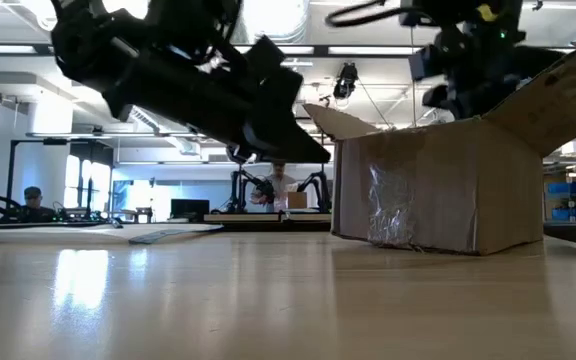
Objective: Pack items into zip bag
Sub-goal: Open the brown box using the silver cutter blade
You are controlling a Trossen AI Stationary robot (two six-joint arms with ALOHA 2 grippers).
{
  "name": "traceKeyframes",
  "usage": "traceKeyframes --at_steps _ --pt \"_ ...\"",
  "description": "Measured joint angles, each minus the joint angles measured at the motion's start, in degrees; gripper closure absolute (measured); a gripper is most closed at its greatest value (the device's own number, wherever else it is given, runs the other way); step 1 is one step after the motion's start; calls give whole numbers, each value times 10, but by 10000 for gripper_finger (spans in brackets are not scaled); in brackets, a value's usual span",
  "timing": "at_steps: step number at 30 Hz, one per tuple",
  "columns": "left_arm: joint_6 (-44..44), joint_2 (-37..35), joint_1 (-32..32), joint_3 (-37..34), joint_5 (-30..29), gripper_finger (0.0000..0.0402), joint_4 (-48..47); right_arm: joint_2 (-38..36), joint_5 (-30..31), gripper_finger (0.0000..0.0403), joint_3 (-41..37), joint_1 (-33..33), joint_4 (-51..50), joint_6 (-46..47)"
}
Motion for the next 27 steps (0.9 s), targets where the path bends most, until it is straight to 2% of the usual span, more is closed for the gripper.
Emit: traceKeyframes --at_steps 7,11,15,18,21,25,27 --pt "-17 60 -15 5 -22 401 87 1 -163 403 -4 0 142 -17" --pt "-18 71 16 5 -25 401 92 -2 -191 403 10 2 193 -19" --pt "-1 71 55 5 -10 401 99 5 -194 403 12 7 250 -30" --pt "6 72 80 5 34 401 122 8 -189 403 12 6 305 -40" --pt "8 73 92 5 69 401 143 15 -136 403 12 6 341 -35" --pt "28 67 91 5 76 401 149 38 -73 403 12 3 368 -33" --pt "39 47 91 2 77 401 106 57 -68 403 12 1 384 -30"
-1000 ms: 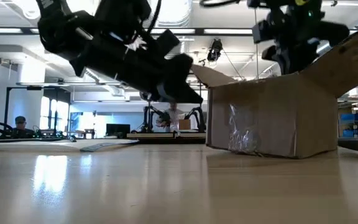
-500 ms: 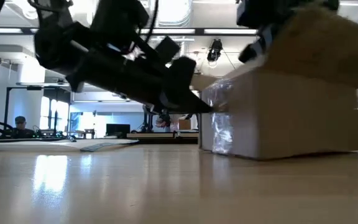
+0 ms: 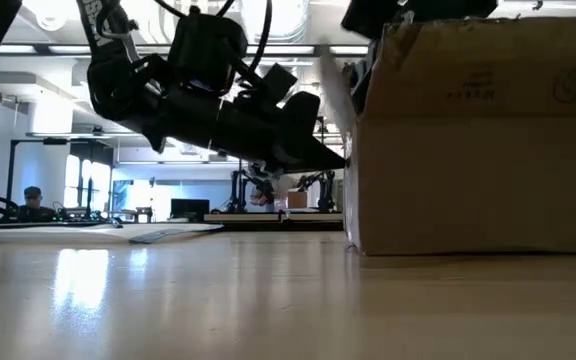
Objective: Pack items into zip bag
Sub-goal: Open the brown box using the silver cutter blade
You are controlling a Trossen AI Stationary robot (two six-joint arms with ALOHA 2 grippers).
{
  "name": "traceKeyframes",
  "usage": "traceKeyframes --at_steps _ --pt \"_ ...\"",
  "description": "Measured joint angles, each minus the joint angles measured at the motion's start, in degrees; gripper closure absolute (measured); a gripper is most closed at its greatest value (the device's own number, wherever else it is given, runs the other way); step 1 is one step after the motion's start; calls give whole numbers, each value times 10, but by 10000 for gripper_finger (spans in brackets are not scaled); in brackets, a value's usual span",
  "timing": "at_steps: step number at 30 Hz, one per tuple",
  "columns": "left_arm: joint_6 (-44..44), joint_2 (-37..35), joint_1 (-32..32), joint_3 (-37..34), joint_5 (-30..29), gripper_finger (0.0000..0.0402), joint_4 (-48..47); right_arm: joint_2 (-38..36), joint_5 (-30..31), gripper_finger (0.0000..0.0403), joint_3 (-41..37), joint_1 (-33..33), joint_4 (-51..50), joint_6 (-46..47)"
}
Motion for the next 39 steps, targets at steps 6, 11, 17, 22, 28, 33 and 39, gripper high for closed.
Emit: traceKeyframes --at_steps 6,11,17,22,28,33,39 --pt "-59 -159 -14 -19 -6 401 -393 59 2 403 6 -1 44 0" --pt "-136 -298 -47 -27 -72 401 -661 93 10 403 22 -7 35 0" --pt "-234 -405 -46 -84 -130 401 -782 75 18 403 33 -8 -32 5" --pt "-372 -439 -15 -165 -120 402 -785 28 28 403 33 -9 -135 28" --pt "-503 -433 -3 -234 -101 402 -780 -17 13 403 32 -1 -110 20" --pt "-512 -413 -12 -236 -24 402 -726 -19 -34 403 40 -1 -48 20" --pt "-429 -371 -56 -235 32 402 -473 24 -69 403 48 -1 28 5"
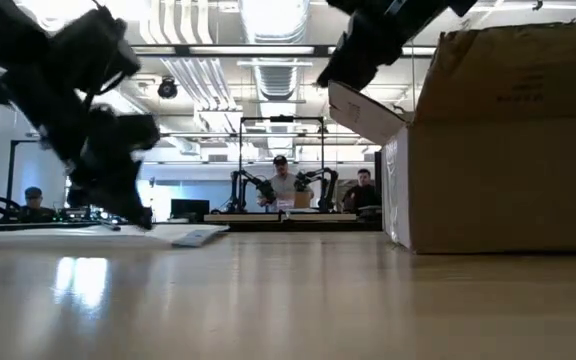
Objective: Pack items into zip bag
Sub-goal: Open the brown box using the silver cutter blade, then open the blue transparent zip bag
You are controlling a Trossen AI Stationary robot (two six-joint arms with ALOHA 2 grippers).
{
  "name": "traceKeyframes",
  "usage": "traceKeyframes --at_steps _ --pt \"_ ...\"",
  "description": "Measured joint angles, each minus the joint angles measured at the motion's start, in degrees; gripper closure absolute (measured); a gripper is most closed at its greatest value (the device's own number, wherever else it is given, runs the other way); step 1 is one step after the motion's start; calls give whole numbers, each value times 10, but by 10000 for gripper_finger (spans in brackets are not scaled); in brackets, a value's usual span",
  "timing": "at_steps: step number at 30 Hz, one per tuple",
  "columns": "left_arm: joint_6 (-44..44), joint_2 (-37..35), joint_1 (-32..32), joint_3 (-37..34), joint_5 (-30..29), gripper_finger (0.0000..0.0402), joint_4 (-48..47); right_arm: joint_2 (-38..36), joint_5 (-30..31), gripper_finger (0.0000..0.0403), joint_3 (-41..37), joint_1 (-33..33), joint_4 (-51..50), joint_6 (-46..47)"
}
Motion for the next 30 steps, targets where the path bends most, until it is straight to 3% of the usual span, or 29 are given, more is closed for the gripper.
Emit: traceKeyframes --at_steps 3,5,7,9,12,15,19,24,30 --pt "35 26 -18 5 32 402 140 35 -1 403 10 5 13 -7" --pt "45 21 -24 12 62 402 153 66 0 403 28 9 15 -8" --pt "46 7 -23 32 72 402 100 91 0 403 43 17 11 -9" --pt "44 -19 -23 49 57 402 -13 114 2 403 64 25 -4 -15" --pt "18 -41 -23 82 -27 402 -204 128 3 403 87 40 -7 -25" --pt "-61 -50 -22 89 -97 402 -369 142 3 403 106 52 -6 -30" --pt "-124 -37 -22 68 -67 402 -360 148 3 403 114 59 -4 -31" --pt "-142 11 -15 7 -54 402 -146 170 4 403 114 58 18 -10" --pt "29 97 39 -13 -119 402 215 197 5 403 118 65 34 -9"
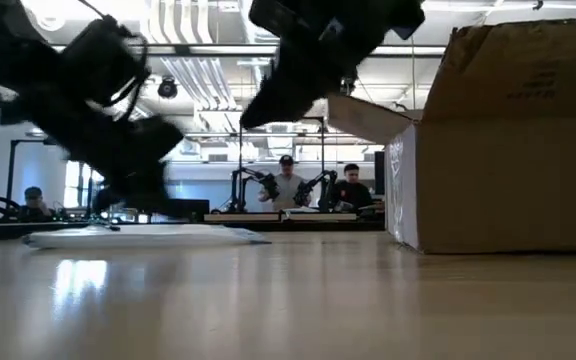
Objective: Pack items into zip bag
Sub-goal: Open the blue transparent zip bag
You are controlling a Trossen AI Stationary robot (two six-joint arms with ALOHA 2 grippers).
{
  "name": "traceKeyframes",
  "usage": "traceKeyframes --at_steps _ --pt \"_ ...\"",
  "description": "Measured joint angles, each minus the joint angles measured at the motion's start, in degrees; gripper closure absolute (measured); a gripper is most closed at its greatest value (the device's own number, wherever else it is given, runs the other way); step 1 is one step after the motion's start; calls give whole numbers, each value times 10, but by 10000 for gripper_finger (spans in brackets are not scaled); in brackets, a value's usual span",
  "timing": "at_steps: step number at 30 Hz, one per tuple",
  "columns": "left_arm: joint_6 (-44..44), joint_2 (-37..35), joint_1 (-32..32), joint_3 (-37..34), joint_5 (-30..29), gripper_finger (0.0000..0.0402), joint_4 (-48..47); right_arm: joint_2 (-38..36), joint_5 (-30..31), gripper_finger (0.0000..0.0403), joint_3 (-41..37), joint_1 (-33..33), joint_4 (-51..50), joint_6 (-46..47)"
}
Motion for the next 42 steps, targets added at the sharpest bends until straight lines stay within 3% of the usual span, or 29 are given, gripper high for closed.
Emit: traceKeyframes --at_steps 2,5,10,12,17,23,26,30,32,34,39,42 --pt "70 3 16 -1 0 402 64 18 10 403 7 0 22 -1" --pt "121 -8 39 23 -5 402 56 21 44 403 10 2 6 5" --pt "101 -83 72 36 -7 402 -173 23 60 403 19 6 -17 9" --pt "50 -114 85 32 -7 402 -301 25 62 403 21 7 -5 9" --pt "-86 -131 93 33 10 401 -477 24 64 403 21 10 14 24" --pt "-191 -100 89 25 86 402 -473 38 58 403 22 15 22 26" --pt "-203 -84 72 28 133 401 -445 38 59 403 21 19 25 24" --pt "-79 -82 55 48 240 402 -360 32 60 403 21 32 16 13" --pt "-9 -84 55 74 257 402 -356 32 60 403 23 40 16 3" --pt "45 -102 61 106 228 402 -355 39 58 403 22 44 11 4" --pt "65 -104 90 164 51 401 -466 52 63 403 27 51 -1 14" --pt "40 -87 123 184 42 402 -542 57 68 403 30 58 -24 24"
